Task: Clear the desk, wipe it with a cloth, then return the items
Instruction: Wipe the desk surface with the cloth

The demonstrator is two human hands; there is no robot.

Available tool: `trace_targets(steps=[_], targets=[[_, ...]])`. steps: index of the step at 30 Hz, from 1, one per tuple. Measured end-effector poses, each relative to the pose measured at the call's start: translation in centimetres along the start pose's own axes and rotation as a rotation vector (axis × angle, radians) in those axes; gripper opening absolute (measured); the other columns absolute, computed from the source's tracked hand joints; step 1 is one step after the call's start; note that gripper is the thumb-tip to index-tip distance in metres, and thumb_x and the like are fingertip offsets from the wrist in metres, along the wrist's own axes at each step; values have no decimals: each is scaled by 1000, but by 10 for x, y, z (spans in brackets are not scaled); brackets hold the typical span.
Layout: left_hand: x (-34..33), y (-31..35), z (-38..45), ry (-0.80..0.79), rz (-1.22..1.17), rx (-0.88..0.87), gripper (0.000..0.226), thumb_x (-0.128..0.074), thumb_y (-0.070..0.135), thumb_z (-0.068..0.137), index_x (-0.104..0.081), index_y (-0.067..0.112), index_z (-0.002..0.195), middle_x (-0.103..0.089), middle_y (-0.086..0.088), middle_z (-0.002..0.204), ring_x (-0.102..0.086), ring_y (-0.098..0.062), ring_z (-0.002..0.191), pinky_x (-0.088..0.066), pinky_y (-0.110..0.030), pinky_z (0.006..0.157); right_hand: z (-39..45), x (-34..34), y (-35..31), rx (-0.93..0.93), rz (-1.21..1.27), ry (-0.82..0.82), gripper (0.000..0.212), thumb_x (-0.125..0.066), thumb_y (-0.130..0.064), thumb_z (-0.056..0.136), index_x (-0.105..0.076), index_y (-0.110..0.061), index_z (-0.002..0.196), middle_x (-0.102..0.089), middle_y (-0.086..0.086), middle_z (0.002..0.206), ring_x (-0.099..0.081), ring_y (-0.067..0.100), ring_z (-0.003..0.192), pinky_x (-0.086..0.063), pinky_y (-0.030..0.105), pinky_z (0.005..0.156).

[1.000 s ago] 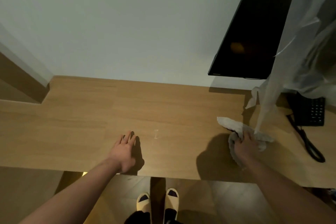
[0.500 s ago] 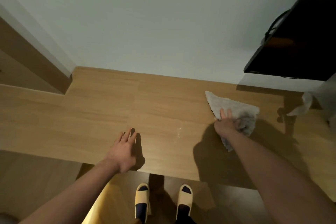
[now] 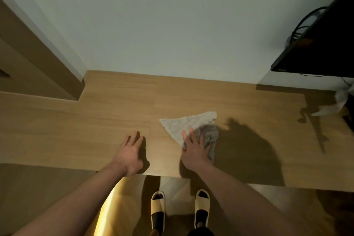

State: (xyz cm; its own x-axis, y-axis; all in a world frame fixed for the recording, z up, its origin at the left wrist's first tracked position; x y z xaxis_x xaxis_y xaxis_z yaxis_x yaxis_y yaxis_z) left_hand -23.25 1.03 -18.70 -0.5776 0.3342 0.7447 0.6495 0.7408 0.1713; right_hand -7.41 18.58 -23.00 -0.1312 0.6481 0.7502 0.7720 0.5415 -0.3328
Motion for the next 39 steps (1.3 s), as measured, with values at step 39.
trace_targets(steps=[39], targets=[[3, -131, -69, 163, -311, 104, 102, -68, 21, 85, -4, 21, 165, 4, 1, 172, -4, -26, 158, -16, -44, 126, -66, -107, -210, 588, -227, -35, 62, -54, -8, 100, -37, -25, 158, -10, -1, 173, 0, 31, 159, -14, 56, 126]])
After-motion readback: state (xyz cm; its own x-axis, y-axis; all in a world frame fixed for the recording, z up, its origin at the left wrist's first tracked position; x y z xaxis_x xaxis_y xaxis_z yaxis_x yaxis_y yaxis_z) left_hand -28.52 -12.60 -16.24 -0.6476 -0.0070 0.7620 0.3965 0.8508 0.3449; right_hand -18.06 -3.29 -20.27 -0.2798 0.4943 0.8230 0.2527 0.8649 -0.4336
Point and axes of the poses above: each hand's wrist, its own z-axis towards the middle knuckle, its own x-axis out of the back of the hand, y = z × x, the point moved 10 cm from there along z, towards the middle knuckle
